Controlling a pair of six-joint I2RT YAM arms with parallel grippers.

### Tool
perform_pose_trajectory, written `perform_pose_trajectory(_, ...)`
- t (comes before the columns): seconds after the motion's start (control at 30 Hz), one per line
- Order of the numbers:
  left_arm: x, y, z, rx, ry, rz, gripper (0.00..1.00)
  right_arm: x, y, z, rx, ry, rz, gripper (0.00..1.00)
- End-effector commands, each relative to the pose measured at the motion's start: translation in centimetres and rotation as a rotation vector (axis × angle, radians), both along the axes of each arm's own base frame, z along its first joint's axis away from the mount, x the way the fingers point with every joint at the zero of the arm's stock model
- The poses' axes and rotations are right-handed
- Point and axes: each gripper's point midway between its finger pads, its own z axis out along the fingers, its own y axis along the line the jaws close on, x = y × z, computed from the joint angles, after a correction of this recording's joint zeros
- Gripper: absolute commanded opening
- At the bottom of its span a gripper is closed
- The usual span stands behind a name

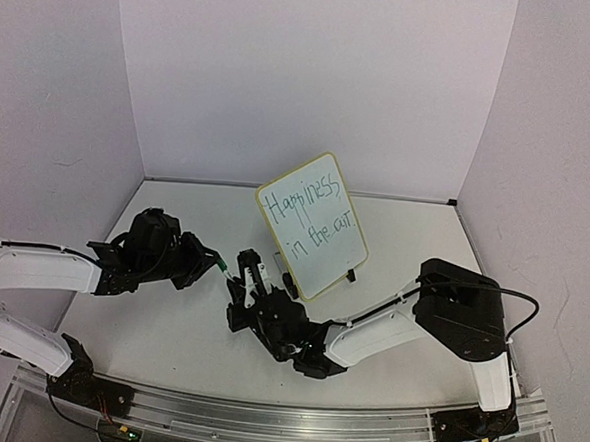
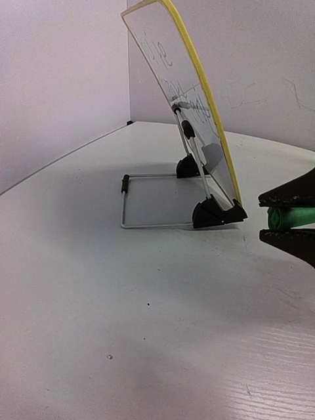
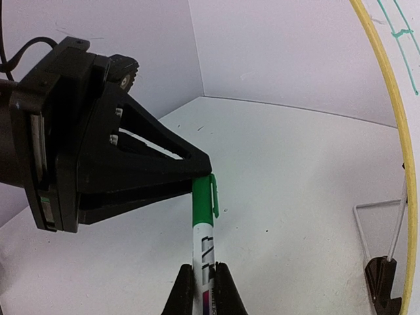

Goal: Write a sentence on the whiteboard
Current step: Insert the whiteboard marker without the cap into the pen cap, then put down the whiteboard marker at the center of the board.

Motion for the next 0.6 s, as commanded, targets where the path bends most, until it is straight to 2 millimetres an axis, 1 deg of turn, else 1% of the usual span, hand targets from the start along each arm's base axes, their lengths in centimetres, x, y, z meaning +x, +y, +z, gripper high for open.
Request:
perform_pose_trajectory(0.0,-5.5,-5.2,1.7,-0.090,0.046,-0.348,0.00,4.6,-0.7,3.0,0.094,-0.043,-0.081,0.00)
perform_pose_trajectory(0.13,-5.1,-3.9,2.3,-0.032,0.020,-0.308,0.01,4.3,-1.3,3.4,0.095,-0.044,-0.077,0.00)
perform_pose_trajectory(0.17,-4.9,-3.5,2.6,-0.018,0.012,-0.294,0.05,4.1,-1.6,3.8,0.098,-0.045,-0.077,0.00)
perform_pose_trajectory(0.27,-4.2,-1.9,3.7,0.018,-0.021,-0.261,0.24,3.6,-3.3,4.2,0.096,-0.036,-0.082,0.00)
perform_pose_trajectory(0.3,-4.0,-1.4,4.3,0.026,-0.040,-0.255,0.31,3.4,-4.0,4.8,0.106,-0.034,-0.085,0.00)
perform_pose_trajectory(0.33,-3.8,-0.9,4.7,0.036,-0.057,-0.248,0.39,3.1,-4.7,4.6,0.100,-0.027,-0.087,0.00)
perform_pose_trajectory(0.43,-3.4,0.4,6.3,0.064,-0.105,-0.252,0.57,2.3,-6.7,5.3,0.108,-0.014,-0.084,0.00)
perform_pose_trajectory(0.53,-3.0,1.1,7.5,0.096,-0.133,-0.292,0.69,1.2,-8.4,6.5,0.136,0.000,-0.045,0.00)
perform_pose_trajectory(0.57,-3.0,1.3,7.6,0.112,-0.134,-0.315,0.72,1.0,-9.0,6.2,0.139,0.019,-0.024,0.00)
